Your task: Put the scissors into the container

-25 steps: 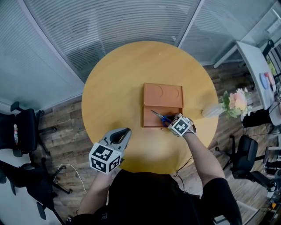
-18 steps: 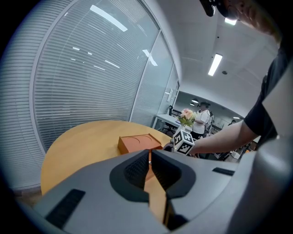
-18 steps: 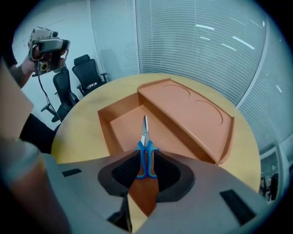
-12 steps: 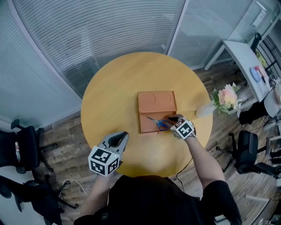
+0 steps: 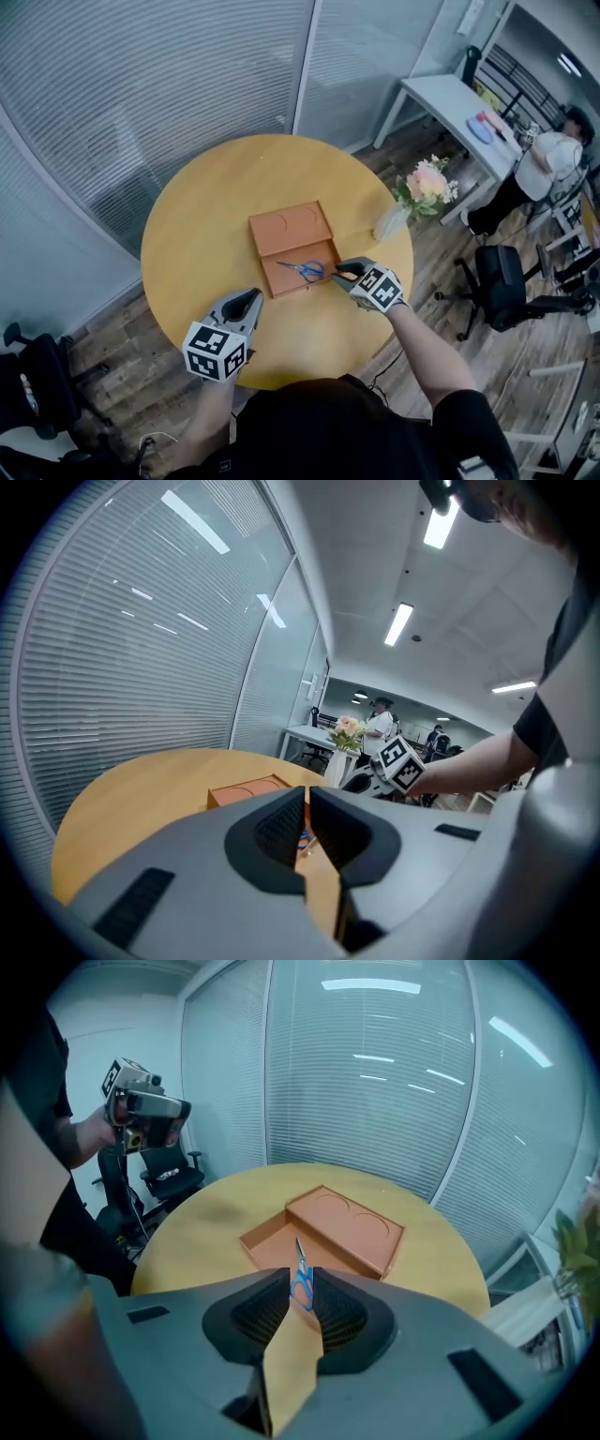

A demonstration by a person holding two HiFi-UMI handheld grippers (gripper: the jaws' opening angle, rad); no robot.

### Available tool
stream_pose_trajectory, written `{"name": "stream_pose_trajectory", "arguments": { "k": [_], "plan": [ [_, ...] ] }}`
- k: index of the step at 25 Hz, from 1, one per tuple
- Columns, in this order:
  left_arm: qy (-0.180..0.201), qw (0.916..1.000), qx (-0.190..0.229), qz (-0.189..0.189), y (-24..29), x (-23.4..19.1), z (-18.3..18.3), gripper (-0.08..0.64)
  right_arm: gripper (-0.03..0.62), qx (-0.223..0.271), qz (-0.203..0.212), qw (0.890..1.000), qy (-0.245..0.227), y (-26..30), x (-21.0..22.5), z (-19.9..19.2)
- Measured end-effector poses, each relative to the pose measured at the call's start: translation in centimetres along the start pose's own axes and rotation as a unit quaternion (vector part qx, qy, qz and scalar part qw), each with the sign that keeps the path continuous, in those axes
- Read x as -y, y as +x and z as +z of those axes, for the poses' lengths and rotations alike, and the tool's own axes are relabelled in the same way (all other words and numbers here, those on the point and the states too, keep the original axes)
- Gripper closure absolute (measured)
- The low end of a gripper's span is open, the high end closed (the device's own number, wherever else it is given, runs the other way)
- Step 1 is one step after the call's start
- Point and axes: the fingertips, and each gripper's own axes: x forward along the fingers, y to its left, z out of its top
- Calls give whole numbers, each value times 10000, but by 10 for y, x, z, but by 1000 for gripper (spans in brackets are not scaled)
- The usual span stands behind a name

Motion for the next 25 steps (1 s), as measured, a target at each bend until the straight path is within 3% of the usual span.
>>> {"name": "stream_pose_trajectory", "arguments": {
  "k": [3, 6, 9, 14, 21, 25],
  "plan": [
    [62, 9999, 122, -84, 1, 8, 9, 534, 505, 208, -87, 9996, 164, -20, -3, 5],
    [170, 9996, 236, -26, 4, 16, 21, 534, 508, 834, -263, 9950, 491, -42, 2, 25],
    [287, 9987, 398, 109, 6, 25, 39, 534, 523, 1643, -459, 9821, 799, -67, 4, 48],
    [529, 9966, 530, 336, 11, 43, 65, 534, 534, 2514, -558, 9600, 1095, -112, 10, 67],
    [417, 9952, 747, 484, 5, 63, 82, 534, 545, 3148, -743, 9357, 1411, -161, 23, 62],
    [633, 9933, 721, 646, 6, 60, 88, 534, 551, 3480, -910, 9254, 1196, -186, 27, 73]
  ]
}}
